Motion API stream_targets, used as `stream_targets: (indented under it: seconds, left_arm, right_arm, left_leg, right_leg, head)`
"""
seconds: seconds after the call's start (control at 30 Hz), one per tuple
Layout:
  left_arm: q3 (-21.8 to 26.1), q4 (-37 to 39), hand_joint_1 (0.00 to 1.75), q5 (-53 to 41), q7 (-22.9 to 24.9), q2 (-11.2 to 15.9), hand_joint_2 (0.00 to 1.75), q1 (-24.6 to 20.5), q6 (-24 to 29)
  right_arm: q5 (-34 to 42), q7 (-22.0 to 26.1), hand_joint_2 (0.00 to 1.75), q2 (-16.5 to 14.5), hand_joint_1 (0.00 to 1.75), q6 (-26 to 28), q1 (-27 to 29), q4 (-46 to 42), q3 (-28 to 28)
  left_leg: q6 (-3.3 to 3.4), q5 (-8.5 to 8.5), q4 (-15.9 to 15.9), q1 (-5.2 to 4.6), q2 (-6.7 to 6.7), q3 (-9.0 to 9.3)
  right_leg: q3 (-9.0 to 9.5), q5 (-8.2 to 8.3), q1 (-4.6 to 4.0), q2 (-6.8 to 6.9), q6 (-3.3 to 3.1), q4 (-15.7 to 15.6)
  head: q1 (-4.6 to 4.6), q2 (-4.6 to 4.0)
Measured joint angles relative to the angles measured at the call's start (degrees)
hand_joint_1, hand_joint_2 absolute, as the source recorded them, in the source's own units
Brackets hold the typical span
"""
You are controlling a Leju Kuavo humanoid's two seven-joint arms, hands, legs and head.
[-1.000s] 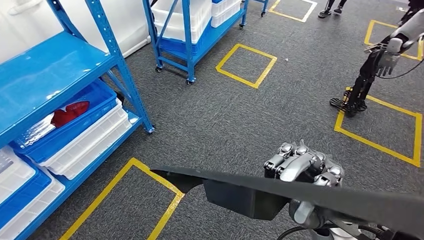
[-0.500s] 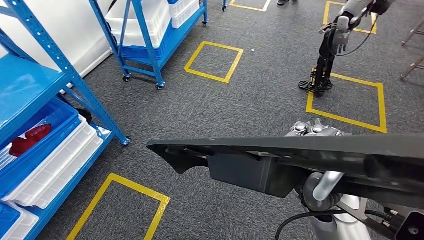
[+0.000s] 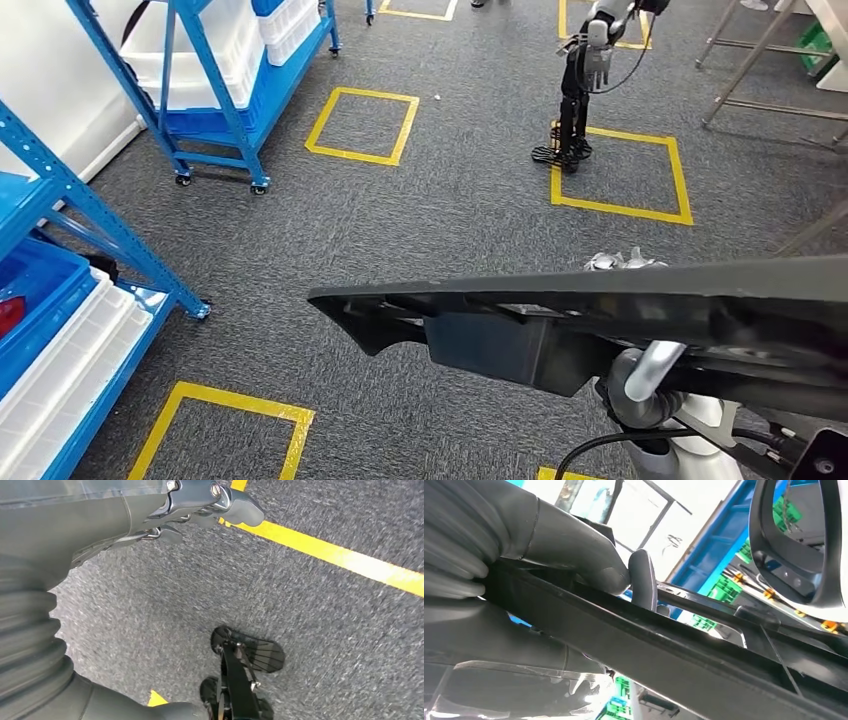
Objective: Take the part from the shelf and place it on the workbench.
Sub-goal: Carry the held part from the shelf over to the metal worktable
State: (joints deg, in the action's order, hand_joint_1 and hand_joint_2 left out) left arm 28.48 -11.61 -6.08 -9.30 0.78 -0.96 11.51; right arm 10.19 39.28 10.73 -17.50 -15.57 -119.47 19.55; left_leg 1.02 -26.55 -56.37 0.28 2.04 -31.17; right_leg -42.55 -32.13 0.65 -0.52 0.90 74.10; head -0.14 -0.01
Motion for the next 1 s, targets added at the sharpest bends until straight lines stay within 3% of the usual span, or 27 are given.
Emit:
stream_targets:
  seconds: [0.03, 0.1, 0.17, 0.2, 0.27, 0.3, 0.4, 0.6, 0.7, 0.73, 0.83, 0.87, 0.9, 0.97, 1.0]
  left_arm:
    - [0.00, 0.00, 0.00, 0.02, 0.06, -0.07, 1.75, -0.04, 0.01]
    - [0.02, 0.00, 0.00, 0.07, 0.00, -0.32, 1.75, -0.17, 0.02]
    - [0.08, 0.00, 0.00, 0.11, -0.18, -0.51, 1.75, -0.23, 0.11]
    - [0.12, 0.00, 0.00, 0.14, -0.30, -0.53, 1.75, -0.25, 0.16]
    - [0.19, -0.01, 0.00, 0.31, -0.62, -0.58, 1.75, -0.29, 0.14]
    - [0.23, -0.01, 0.00, 0.46, -0.77, -0.60, 1.75, -0.31, 0.10]
    - [0.39, -0.02, 0.00, 0.79, -1.01, -0.63, 1.75, -0.31, 0.03]
    - [0.43, -0.02, 0.00, 0.83, -1.02, -0.63, 1.75, -0.28, 0.03]
    - [0.87, -0.02, 0.00, 1.18, -0.91, -0.70, 1.75, 0.08, 0.07]
    - [1.16, -0.02, 0.00, 1.30, -0.84, -0.86, 1.75, 0.25, 0.09]
    - [1.61, -0.02, 0.00, 1.15, -1.04, -1.50, 1.75, 0.26, -0.14]
    - [1.61, -0.02, 0.00, 1.09, -1.21, -1.62, 1.75, 0.16, -0.32]
    - [1.62, -0.02, 0.00, 1.08, -1.34, -1.68, 1.75, 0.11, -0.47]
    - [1.64, -0.02, 0.00, 1.07, -1.58, -1.77, 1.75, 0.13, -0.67]
    - [1.67, -0.02, 0.00, 1.08, -1.68, -1.78, 1.75, 0.19, -0.71]
  right_arm:
    - [0.01, -0.01, 1.75, 0.15, 1.75, -0.29, 0.12, 0.01, -0.02]
    - [0.04, 0.00, 1.75, 0.49, 1.75, -0.61, 0.11, 0.02, -0.11]
    - [0.07, 0.00, 1.75, 0.83, 1.75, -0.75, 0.07, 0.02, -0.34]
    - [0.07, 0.01, 1.75, 0.99, 1.75, -0.70, 0.09, 0.02, -0.47]
    - [0.05, 0.01, 1.75, 1.37, 1.75, -0.34, 0.29, -0.04, -0.75]
    - [0.05, 0.01, 1.75, 1.53, 1.75, -0.09, 0.44, -0.11, -0.90]
    - [0.07, 0.00, 1.75, 1.76, 1.75, 0.32, 0.64, -0.28, -1.19]
    - [0.05, -0.01, 1.75, 1.78, 1.75, 0.38, 0.64, -0.28, -1.21]
    - [0.16, -0.01, 1.75, 1.80, 1.75, 0.52, 0.94, -0.17, -1.19]
    - [0.30, 0.00, 1.75, 1.81, 1.75, 0.49, 0.91, -0.11, -1.14]
    - [0.57, -0.05, 1.75, 1.77, 1.75, 0.25, -0.29, 0.25, -0.37]
    - [0.49, -0.07, 1.75, 1.75, 1.75, 0.26, -0.73, 0.37, -0.02]
    - [0.31, -0.07, 1.75, 1.73, 1.75, 0.36, -1.10, 0.44, 0.27]
    - [-0.16, -0.05, 1.75, 1.55, 1.75, 0.75, -2.00, 0.68, 1.09]
    - [-0.44, -0.05, 1.75, 1.34, 1.75, 1.01, -2.34, 0.86, 1.61]
  left_leg:
    - [-0.07, -0.11, -0.10, -0.02, 0.73, 0.00]
    - [-0.37, -0.41, -0.36, -0.09, 1.92, 0.11]
    - [-0.90, -0.76, -0.60, -0.36, 2.85, 0.29]
    - [-1.19, -0.87, -0.63, -0.47, 3.34, 0.41]
    - [-1.82, -1.11, -0.59, -0.48, 4.39, 0.63]
    - [-2.12, -1.57, -0.95, -0.37, 4.10, 0.63]
    - [-2.61, -3.77, -3.54, -0.02, 1.32, -0.15]
    - [-2.62, -4.59, -4.82, 0.02, 0.66, -0.70]
    - [-2.82, -8.35, -14.12, 0.15, -1.00, -5.01]
    - [-2.69, -7.18, -13.17, 0.23, -2.40, -4.77]
    - [-1.44, -0.81, -1.20, 0.26, -5.34, 0.07]
    - [-0.99, -0.69, -0.62, 0.26, -4.95, 0.24]
    - [-0.59, -0.42, -0.29, 0.31, -4.25, 0.34]
    - [-0.05, -0.09, 0.13, 0.24, -2.71, 0.36]
    - [0.05, -0.09, 0.13, 0.15, -1.97, 0.30]
  right_leg:
    - [0.95, 1.30, 0.11, 0.30, 0.09, -1.70]
    - [5.31, 4.57, 0.04, 2.31, -0.07, -9.64]
    - [8.22, 5.98, -0.33, 4.27, -0.62, -15.14]
    - [8.48, 5.89, -0.54, 4.54, -0.96, -15.82]
    - [8.39, 6.20, -0.58, 3.14, -1.54, -15.96]
    - [8.46, 6.38, -0.48, 2.54, -1.86, -16.17]
    - [8.64, 6.76, -0.18, 1.42, -2.47, -16.62]
    - [8.60, 6.79, -0.17, 1.25, -2.55, -16.62]
    - [8.47, 6.92, -0.34, -0.55, -2.76, -16.58]
    - [8.45, 6.97, -0.39, -2.02, -2.73, -16.47]
    - [7.78, 7.42, -0.18, -6.42, -1.25, -16.15]
    - [7.37, 7.33, -0.19, -6.11, -0.77, -15.85]
    - [6.82, 6.58, -0.28, -4.78, -0.59, -14.83]
    - [4.20, 3.26, -0.36, -1.35, -0.35, -9.26]
    - [2.35, 1.32, -0.26, -0.49, -0.19, -5.27]
  head:
    - [0.01, 0.00]
    - [0.02, 0.01]
    - [-0.07, 0.00]
    - [-0.12, 0.01]
    - [-0.16, 0.01]
    - [-0.18, 0.01]
    - [-0.25, -0.01]
    - [-0.28, 0.00]
    - [-0.26, 0.00]
    - [-0.25, 0.00]
    - [-0.21, 0.00]
    - [-0.21, 0.00]
    - [-0.09, 0.00]
    - [0.08, 0.00]
    - [0.19, 0.01]
